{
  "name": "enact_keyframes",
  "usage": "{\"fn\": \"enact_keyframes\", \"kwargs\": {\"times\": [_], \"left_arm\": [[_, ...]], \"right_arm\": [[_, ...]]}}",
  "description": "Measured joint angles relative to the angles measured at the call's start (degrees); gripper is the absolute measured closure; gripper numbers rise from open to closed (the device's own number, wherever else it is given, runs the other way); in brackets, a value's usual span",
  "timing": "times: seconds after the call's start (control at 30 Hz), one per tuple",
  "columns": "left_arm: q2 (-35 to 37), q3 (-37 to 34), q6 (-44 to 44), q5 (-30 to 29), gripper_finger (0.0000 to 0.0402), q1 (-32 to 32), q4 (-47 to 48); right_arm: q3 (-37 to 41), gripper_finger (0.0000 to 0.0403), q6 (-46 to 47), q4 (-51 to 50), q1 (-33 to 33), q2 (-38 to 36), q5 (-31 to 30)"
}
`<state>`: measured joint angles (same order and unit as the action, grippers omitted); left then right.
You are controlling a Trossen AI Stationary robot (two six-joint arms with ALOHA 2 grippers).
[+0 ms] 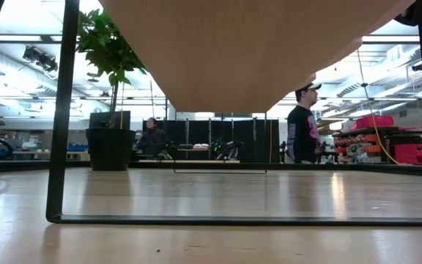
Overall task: Pick and place slides into the shelf
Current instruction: Put the pink slipper on the shelf
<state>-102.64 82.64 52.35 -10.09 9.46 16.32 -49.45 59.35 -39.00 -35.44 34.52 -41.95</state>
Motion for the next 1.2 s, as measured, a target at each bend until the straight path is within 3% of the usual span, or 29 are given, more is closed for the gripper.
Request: {"fn": "enact_keyframes", "kwargs": {"times": [1.2], "left_arm": [[-0.71,0.02,-0.30,0.70,0.0390,-0.09,6.57]], "right_arm": [[0.00,0.0392,0.52,0.02,0.00,1.18,0.00]]}}
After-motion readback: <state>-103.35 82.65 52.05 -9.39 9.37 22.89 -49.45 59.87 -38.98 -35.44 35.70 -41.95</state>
